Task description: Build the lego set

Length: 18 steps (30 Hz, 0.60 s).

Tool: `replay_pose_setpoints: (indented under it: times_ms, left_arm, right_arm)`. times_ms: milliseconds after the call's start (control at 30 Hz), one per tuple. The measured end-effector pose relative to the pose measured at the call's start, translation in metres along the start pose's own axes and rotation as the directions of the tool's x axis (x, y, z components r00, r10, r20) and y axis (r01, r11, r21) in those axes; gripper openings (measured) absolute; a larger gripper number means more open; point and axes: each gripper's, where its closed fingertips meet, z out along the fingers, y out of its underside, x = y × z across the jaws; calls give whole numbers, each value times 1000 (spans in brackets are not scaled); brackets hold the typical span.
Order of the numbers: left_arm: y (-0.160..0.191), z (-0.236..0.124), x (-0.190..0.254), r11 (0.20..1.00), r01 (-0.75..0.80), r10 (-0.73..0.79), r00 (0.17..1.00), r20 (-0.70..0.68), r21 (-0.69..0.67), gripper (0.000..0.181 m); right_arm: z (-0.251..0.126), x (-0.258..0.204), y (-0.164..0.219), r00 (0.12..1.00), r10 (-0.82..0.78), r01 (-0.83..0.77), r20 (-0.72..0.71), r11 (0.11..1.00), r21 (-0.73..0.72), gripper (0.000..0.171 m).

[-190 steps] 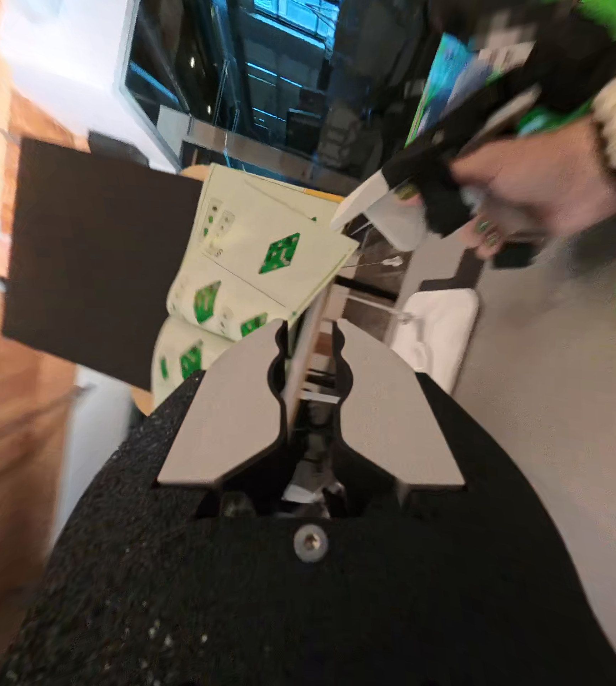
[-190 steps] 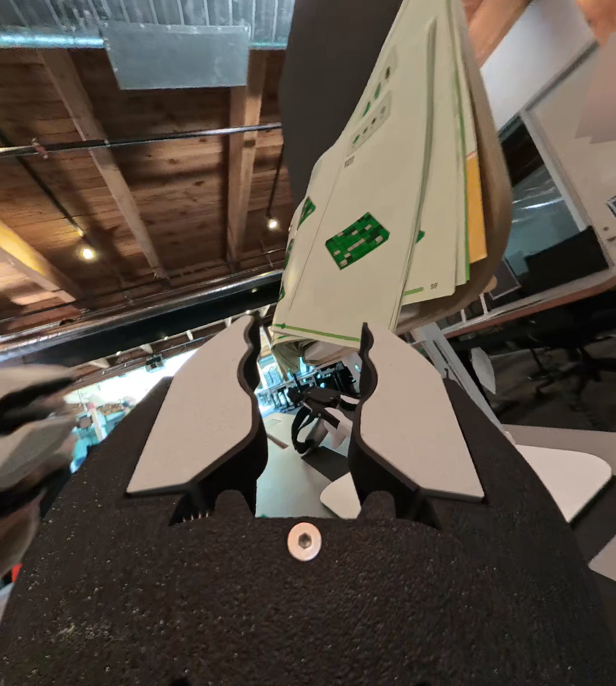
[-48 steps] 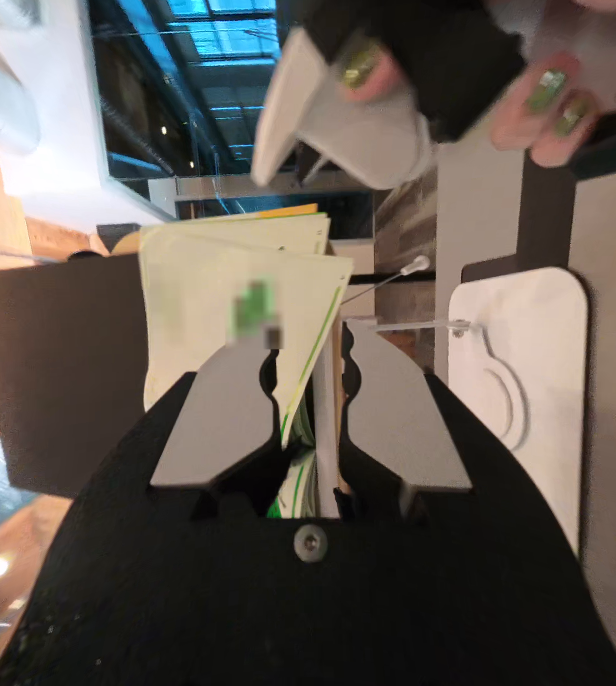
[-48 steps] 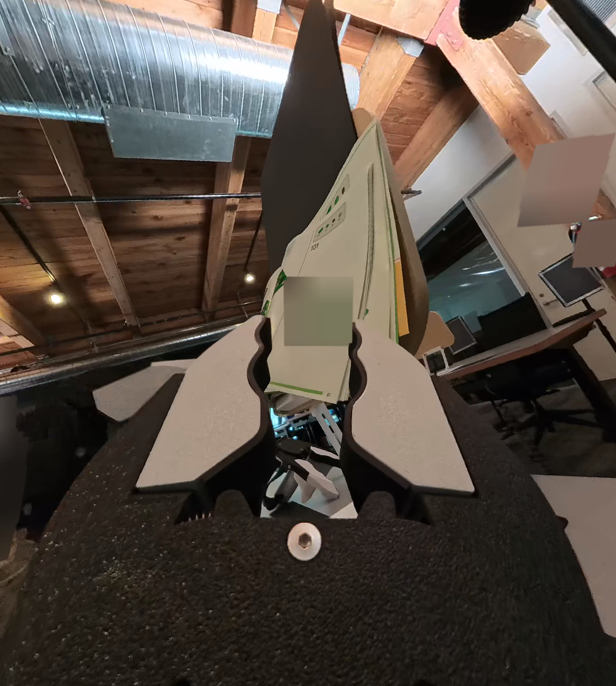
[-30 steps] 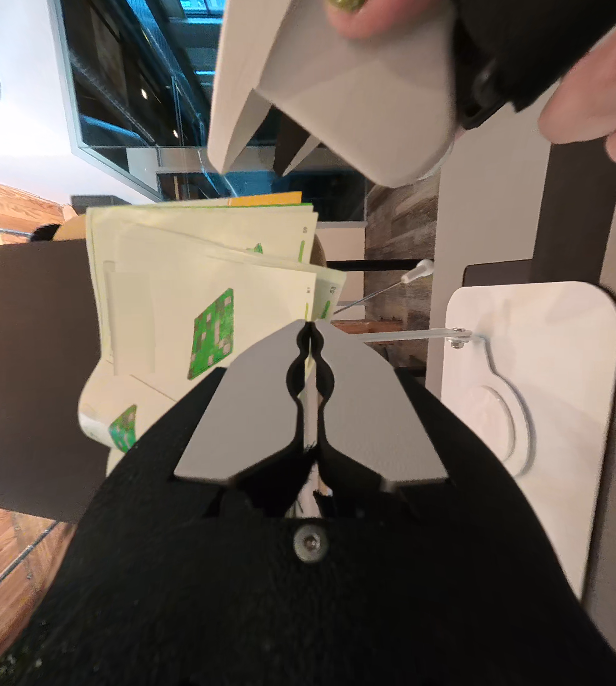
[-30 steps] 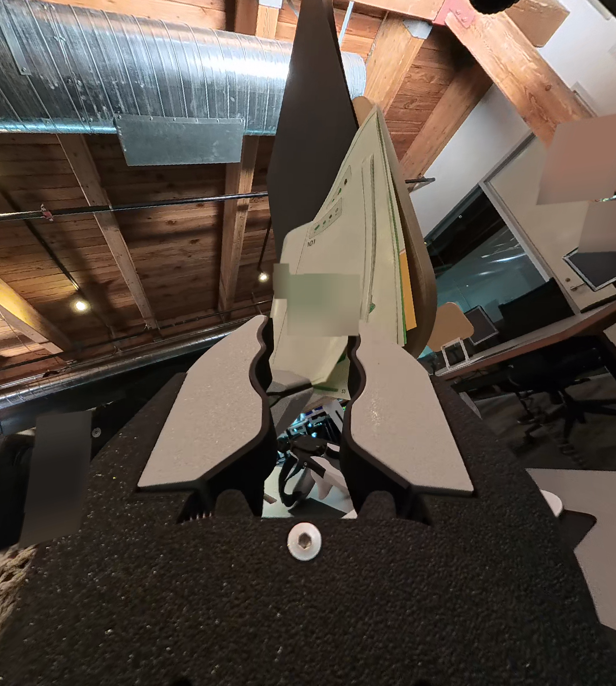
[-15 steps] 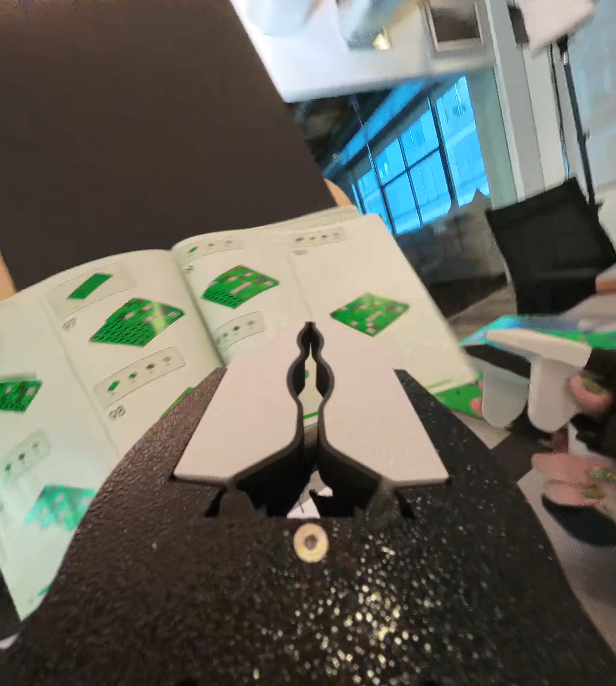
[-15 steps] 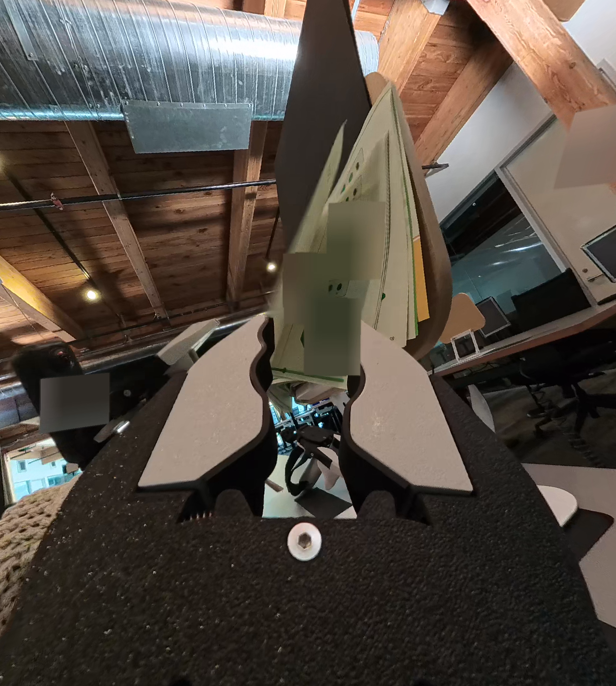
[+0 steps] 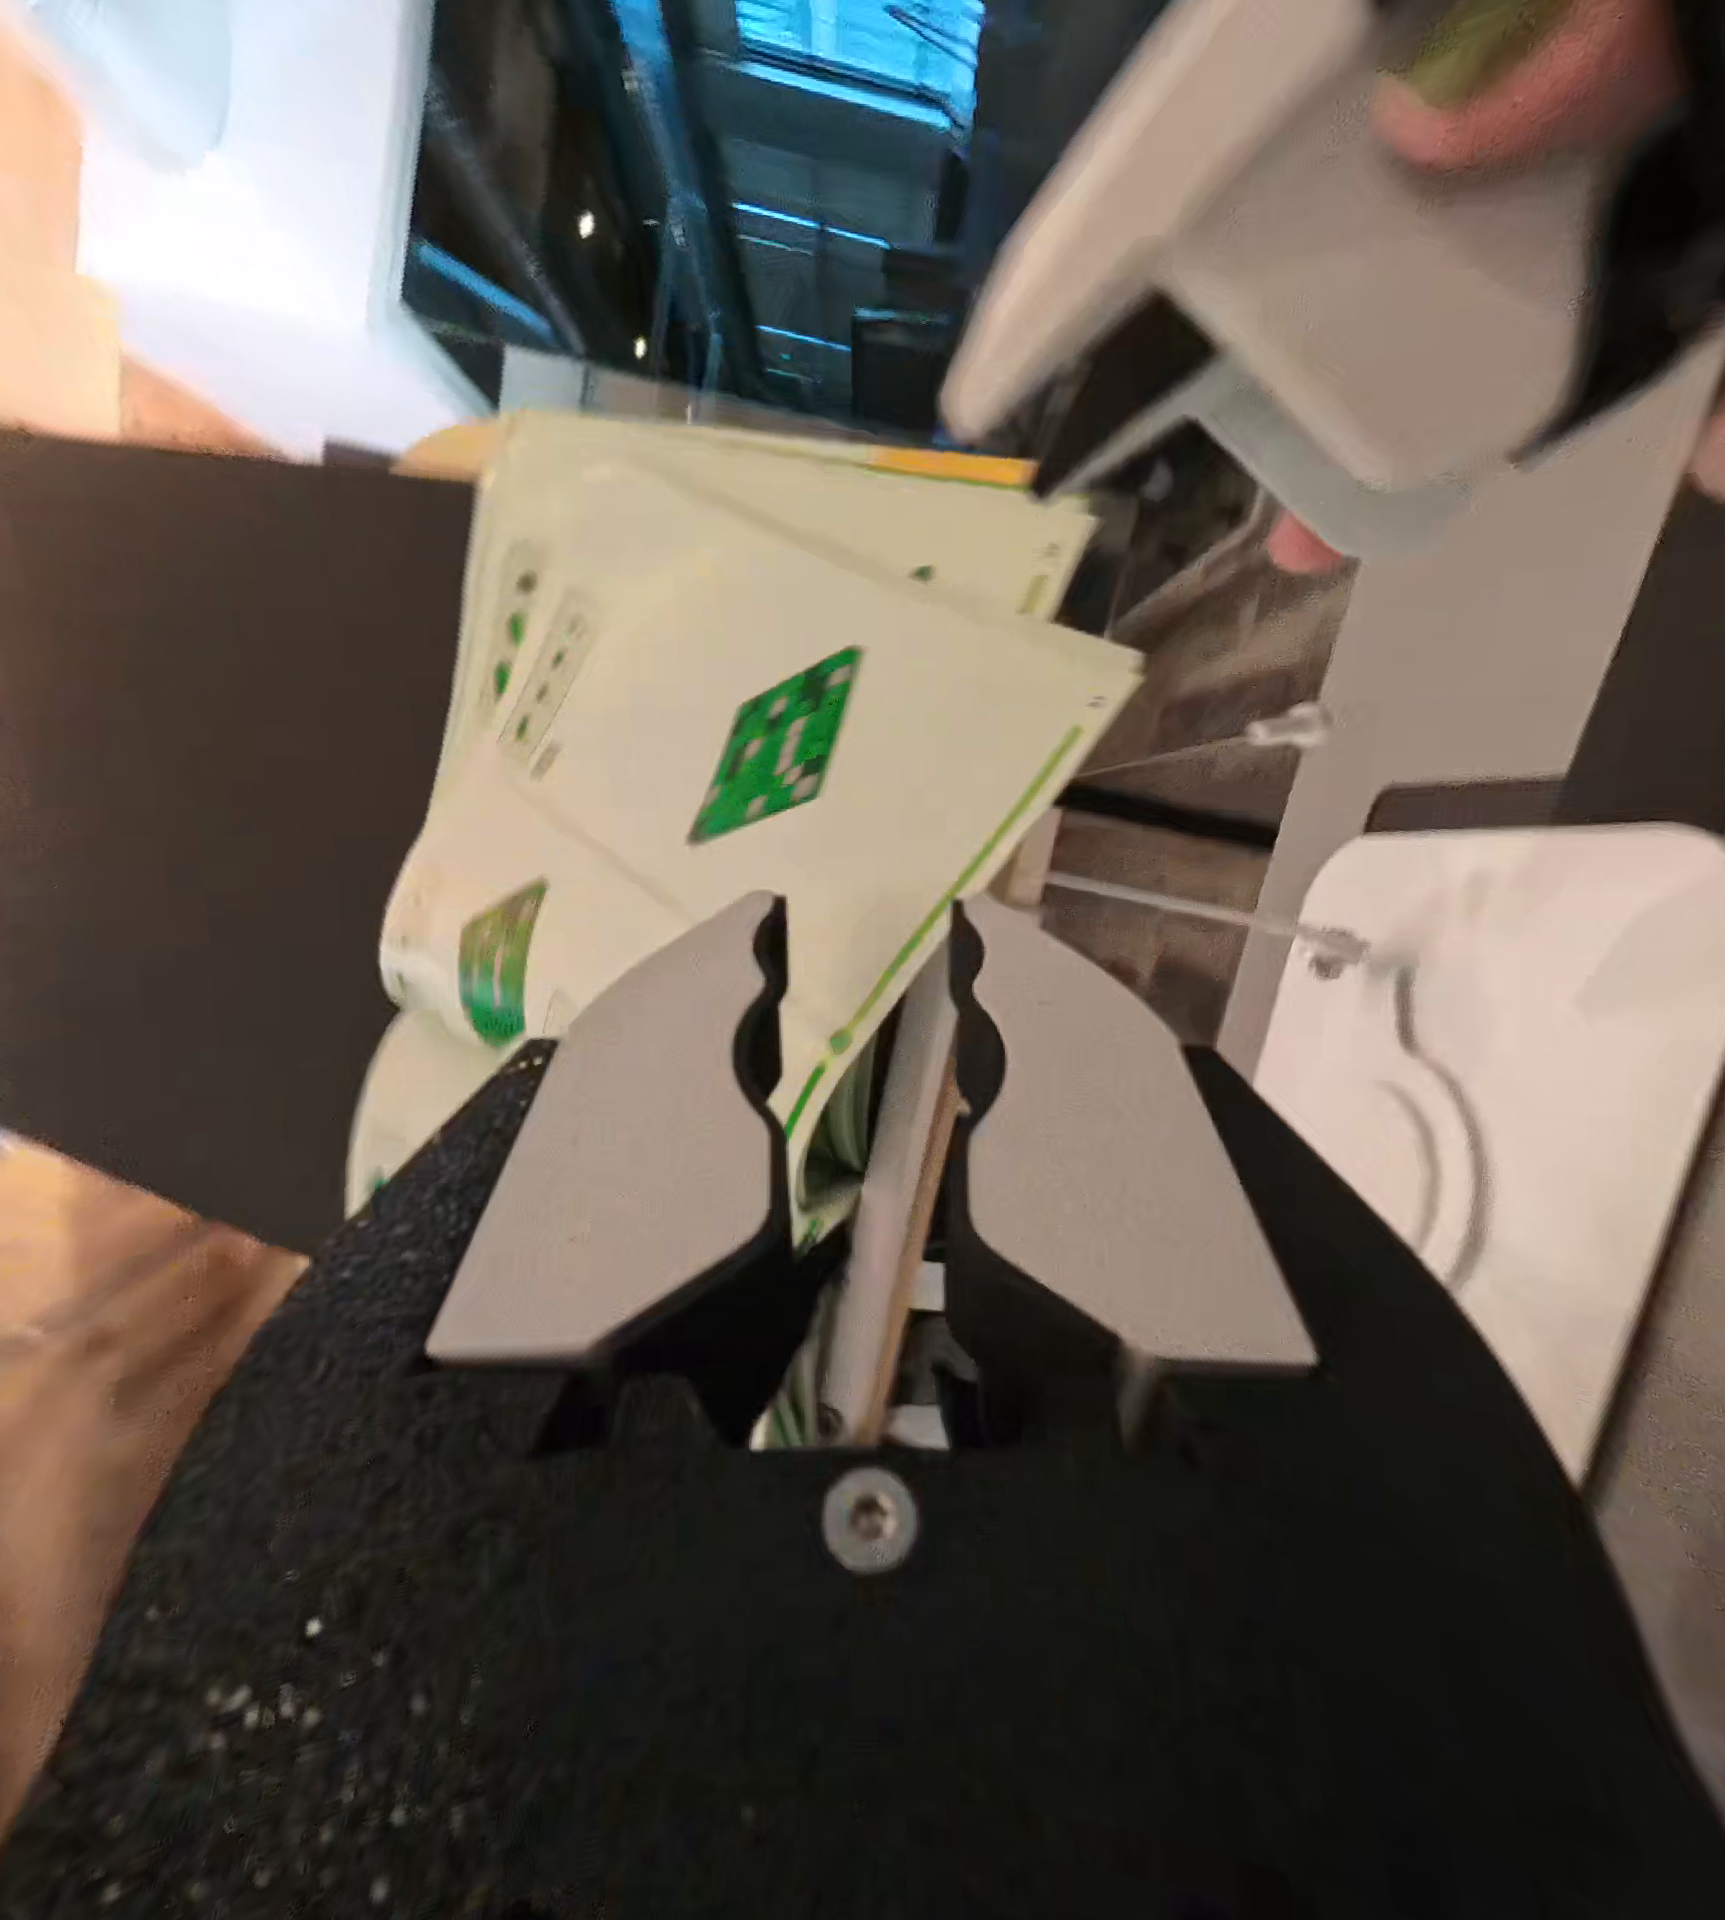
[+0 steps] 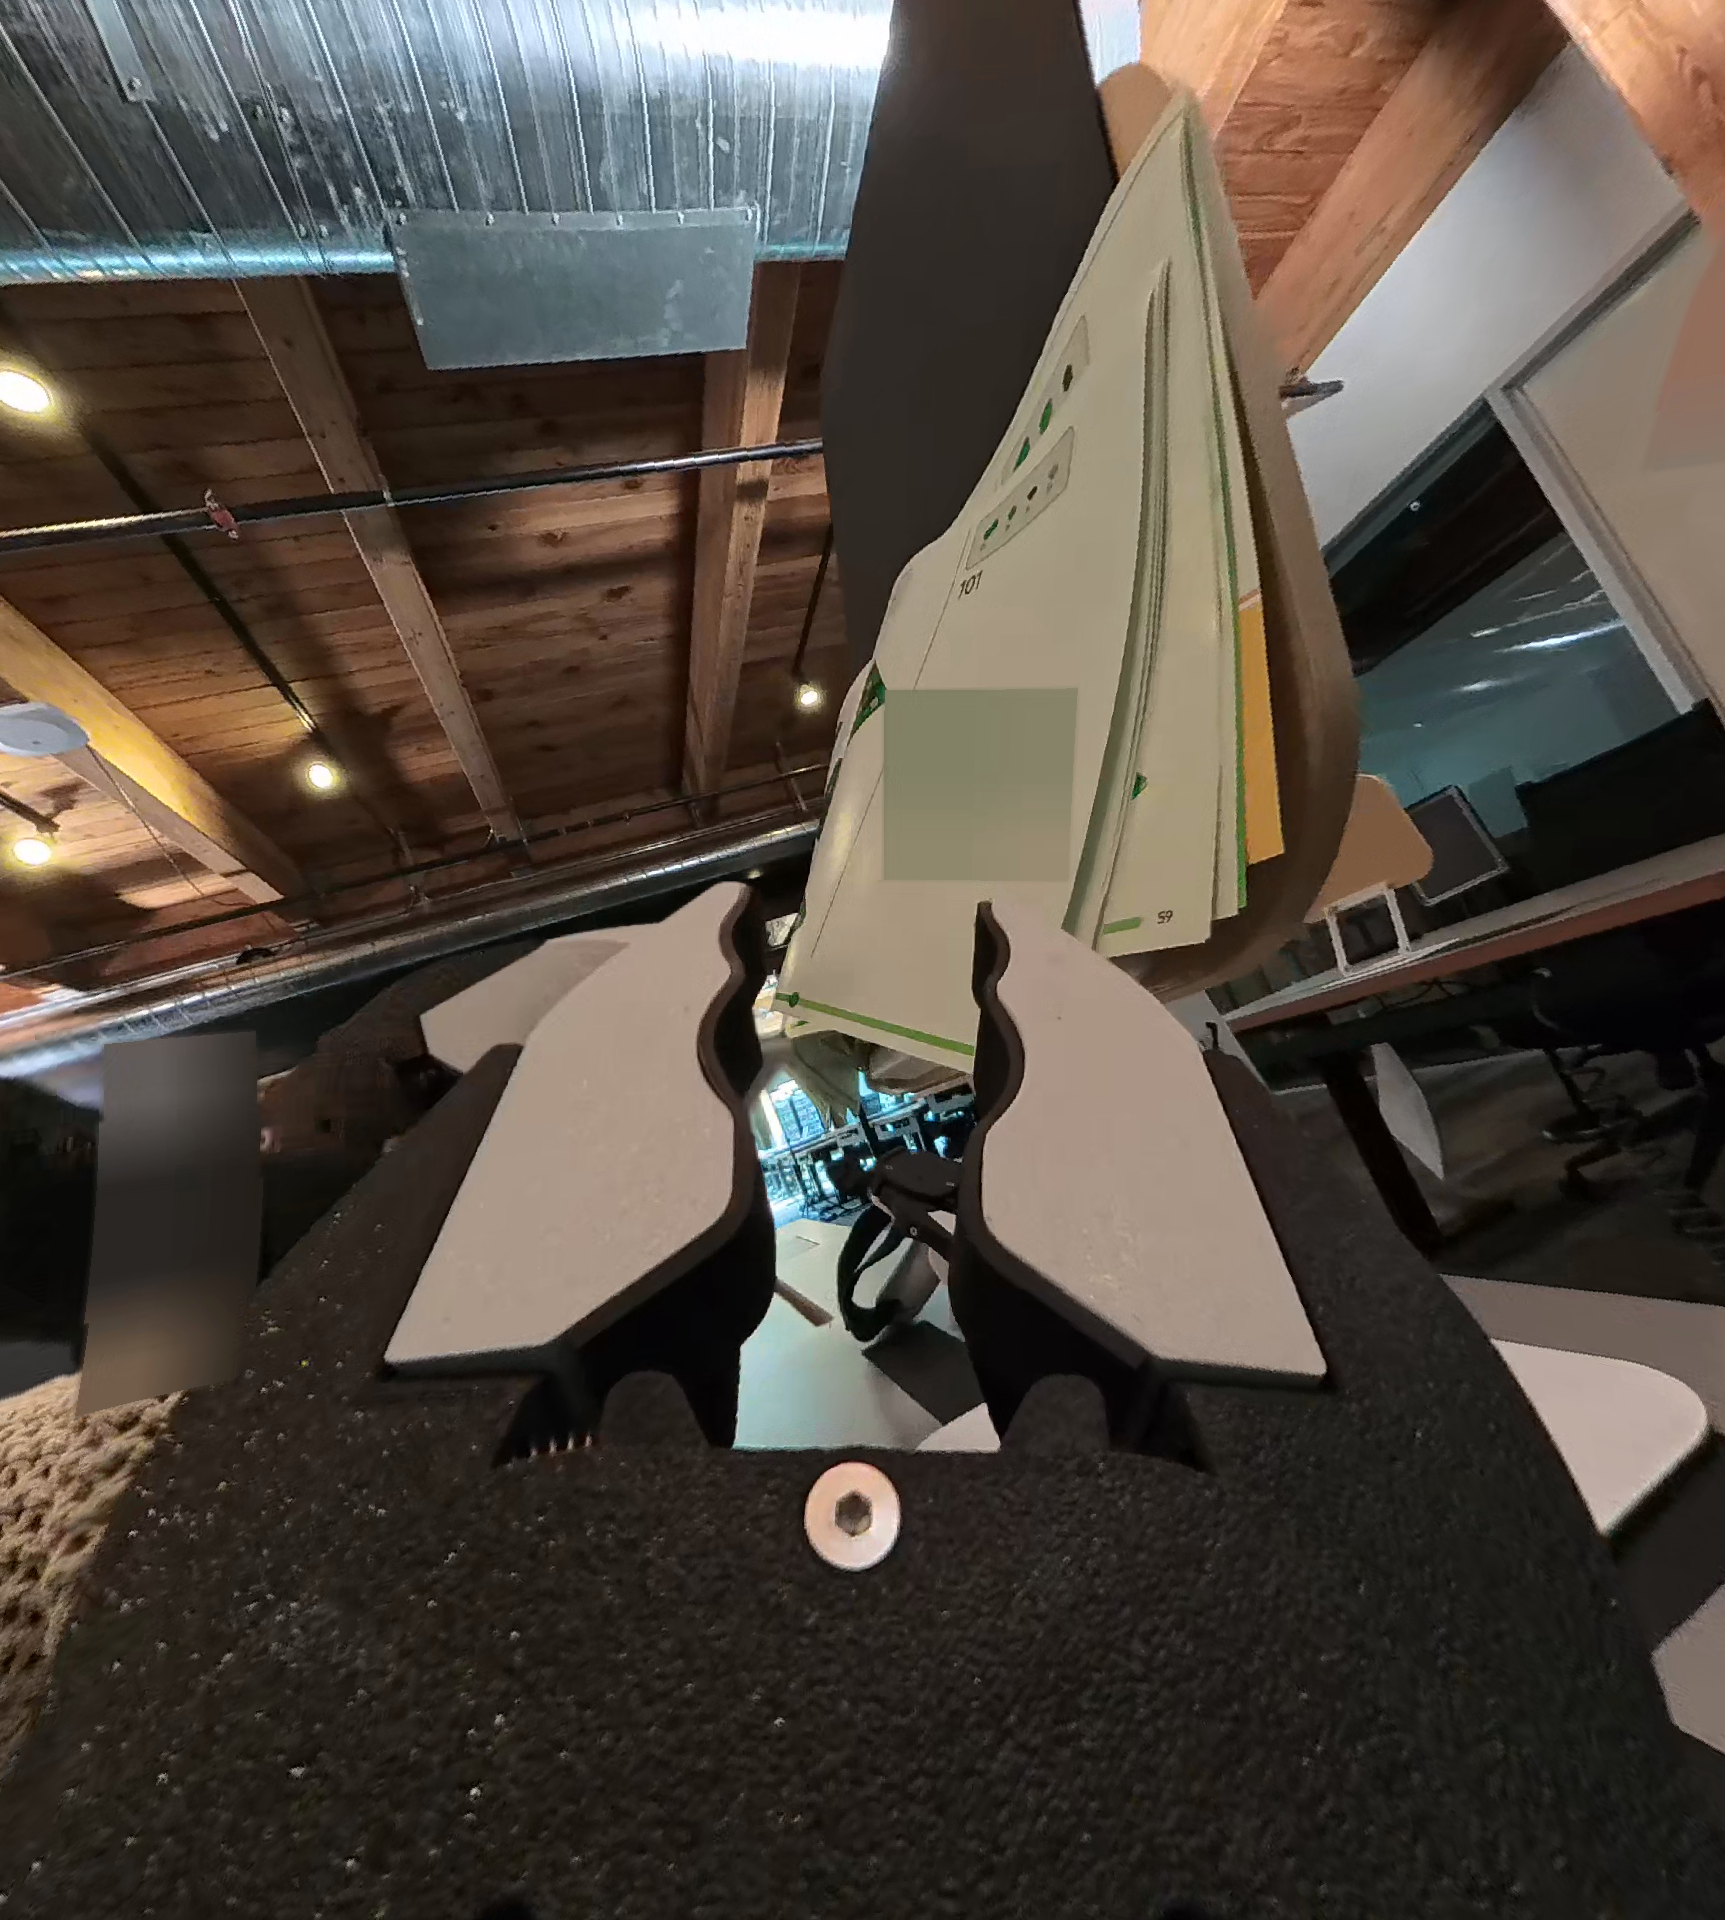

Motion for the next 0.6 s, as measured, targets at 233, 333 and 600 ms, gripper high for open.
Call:
replay_pose_setpoints:
  times_ms: [233,333,600]
  left_arm:
    - [-12,34,29,917,-395,394,919,-24,-61,31]
    - [-2,38,25,921,-371,371,928,-20,-122,10]
    - [-23,-7,-17,863,472,-473,880,-40,182,0]
  right_arm:
    - [-3,4,-6,999,33,-33,-8,999,33,37]
    - [-3,4,-6,999,33,-33,-6,999,32,37]
    - [-4,4,-7,999,41,-41,0,998,40,37]
